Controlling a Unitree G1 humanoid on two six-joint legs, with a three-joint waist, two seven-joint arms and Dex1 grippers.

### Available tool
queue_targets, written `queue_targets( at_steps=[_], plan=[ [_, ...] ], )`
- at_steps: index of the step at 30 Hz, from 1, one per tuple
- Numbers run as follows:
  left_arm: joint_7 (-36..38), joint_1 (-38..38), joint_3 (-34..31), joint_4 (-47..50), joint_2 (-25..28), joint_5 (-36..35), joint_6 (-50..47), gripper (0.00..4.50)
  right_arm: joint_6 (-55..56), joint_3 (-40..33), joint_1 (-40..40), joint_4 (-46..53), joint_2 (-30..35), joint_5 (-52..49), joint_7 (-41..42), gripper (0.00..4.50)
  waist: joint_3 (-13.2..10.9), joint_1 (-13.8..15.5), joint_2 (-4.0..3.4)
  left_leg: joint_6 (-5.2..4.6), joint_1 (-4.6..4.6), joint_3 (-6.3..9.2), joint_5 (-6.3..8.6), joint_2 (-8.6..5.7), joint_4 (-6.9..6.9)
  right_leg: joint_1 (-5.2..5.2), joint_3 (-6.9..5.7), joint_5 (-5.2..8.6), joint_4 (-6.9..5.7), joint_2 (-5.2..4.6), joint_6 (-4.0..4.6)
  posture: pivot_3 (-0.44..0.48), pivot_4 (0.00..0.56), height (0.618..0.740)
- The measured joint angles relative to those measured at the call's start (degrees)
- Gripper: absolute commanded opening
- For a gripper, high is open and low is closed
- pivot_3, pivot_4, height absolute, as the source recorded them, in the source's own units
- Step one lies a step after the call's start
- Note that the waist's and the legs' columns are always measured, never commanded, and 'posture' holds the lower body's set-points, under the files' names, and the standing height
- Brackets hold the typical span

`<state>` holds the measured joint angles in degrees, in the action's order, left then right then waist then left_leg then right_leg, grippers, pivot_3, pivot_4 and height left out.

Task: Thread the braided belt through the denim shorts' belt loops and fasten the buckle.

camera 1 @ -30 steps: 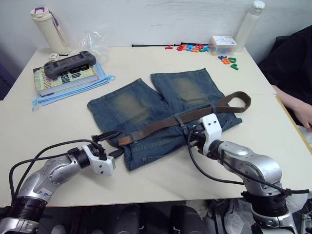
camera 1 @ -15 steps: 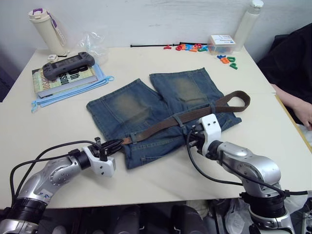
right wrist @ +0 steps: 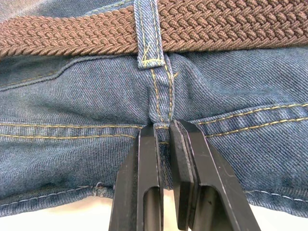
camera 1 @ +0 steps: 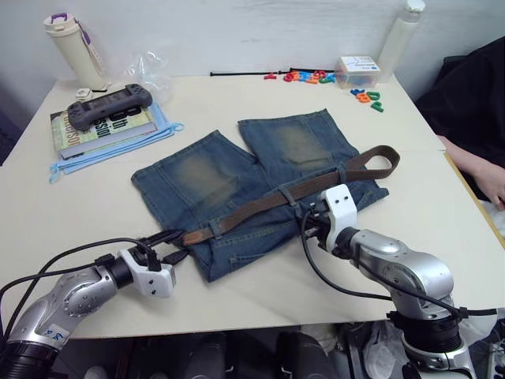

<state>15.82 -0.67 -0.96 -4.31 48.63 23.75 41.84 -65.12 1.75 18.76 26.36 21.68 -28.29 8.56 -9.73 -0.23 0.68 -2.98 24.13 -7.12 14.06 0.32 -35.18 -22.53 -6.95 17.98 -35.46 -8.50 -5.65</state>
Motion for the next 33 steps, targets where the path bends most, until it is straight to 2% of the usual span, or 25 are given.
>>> queue_targets(
  at_steps=[3, 7, 10, 14, 16, 18, 24, 33],
  plan=[
    [1.2, -0.4, -0.2, 0.2, 0.2, -1.1, -0.1, 3.66, 0.0, 0.0, 0.0, 0.0, 0.0, 0.0, 0.1, 0.0, 0.0, 0.0, -0.02, 0.0, 0.0, 0.0, 0.0, 0.0, 0.03, -0.01, 0.0, 0.0, 0.02, 0.0, 0.0, 0.0, 0.15, 0.718],
    [5.2, -2.7, -0.2, 1.7, 1.0, -6.7, -0.7, 3.66, 0.0, 0.0, -0.1, 0.1, -0.1, 0.1, 0.1, 0.0, 0.0, 0.0, -0.02, 0.01, 0.01, 0.0, 0.0, 0.0, 0.04, -0.01, 0.0, 0.0, 0.06, 0.0, 0.0, 0.0, 0.15, 0.718],
    [10.8, -5.3, -0.5, 4.2, 2.6, -16.6, -3.0, 3.66, 0.0, -0.1, -0.2, 0.2, -0.4, 0.3, 0.0, 0.0, 0.0, -0.1, 0.0, 0.01, 0.01, 0.01, 0.01, 0.02, 0.05, -0.01, 0.01, 0.01, 0.07, 0.01, 0.02, 0.0, 0.15, 0.718],
    [20.6, -7.0, -3.5, 11.6, 4.9, -38.4, -18.2, 3.66, 0.1, 0.0, -0.3, 0.2, -1.1, 1.1, -0.1, 0.0, 0.0, -0.4, 0.02, 0.02, -0.01, 0.04, 0.01, 0.04, 0.06, 0.01, 0.0, 0.03, 0.12, 0.03, 0.06, 0.0, 0.15, 0.718],
    [22.3, -5.2, -4.5, 14.1, 4.9, -46.5, -28.0, 3.66, 0.2, 0.0, -0.4, 0.2, -1.7, 1.4, -0.2, 0.0, 0.0, -0.5, 0.03, 0.02, -0.03, 0.05, 0.01, 0.03, 0.06, 0.07, 0.0, 0.03, 0.12, 0.04, 0.06, 0.0, 0.15, 0.718],
    [23.4, -2.3, -4.4, 14.8, 4.2, -51.5, -37.8, 3.66, 0.2, 0.1, -0.4, 0.2, -2.3, 1.8, -0.3, 0.0, 0.0, -0.5, 0.04, 0.04, -0.04, 0.05, -0.01, 0.02, 0.04, 0.08, -0.01, 0.02, 0.1, 0.07, 0.03, 0.0, 0.15, 0.718],
    [27.5, 3.5, -0.3, 13.4, 0.6, -55.1, -53.8, 3.66, 0.3, 0.2, -0.6, 0.3, -3.1, 2.3, -0.3, 0.0, 0.0, -0.9, 0.06, 0.09, -0.01, 0.02, -0.04, 0.01, 0.04, 0.08, -0.06, 0.0, 0.08, 0.11, 0.0, 0.0, 0.15, 0.718],
    [34.7, 6.5, -0.1, 7.2, -0.6, -53.3, -60.0, 3.66, 0.3, -0.4, -2.1, 1.5, -4.0, 2.7, -1.4, 0.0, 0.0, -0.8, 0.07, 0.11, 0.0, 0.04, -0.03, 0.01, 0.06, 0.05, -0.05, 0.0, 0.13, 0.08, 0.0, 0.0, 0.15, 0.718]
  ],
)
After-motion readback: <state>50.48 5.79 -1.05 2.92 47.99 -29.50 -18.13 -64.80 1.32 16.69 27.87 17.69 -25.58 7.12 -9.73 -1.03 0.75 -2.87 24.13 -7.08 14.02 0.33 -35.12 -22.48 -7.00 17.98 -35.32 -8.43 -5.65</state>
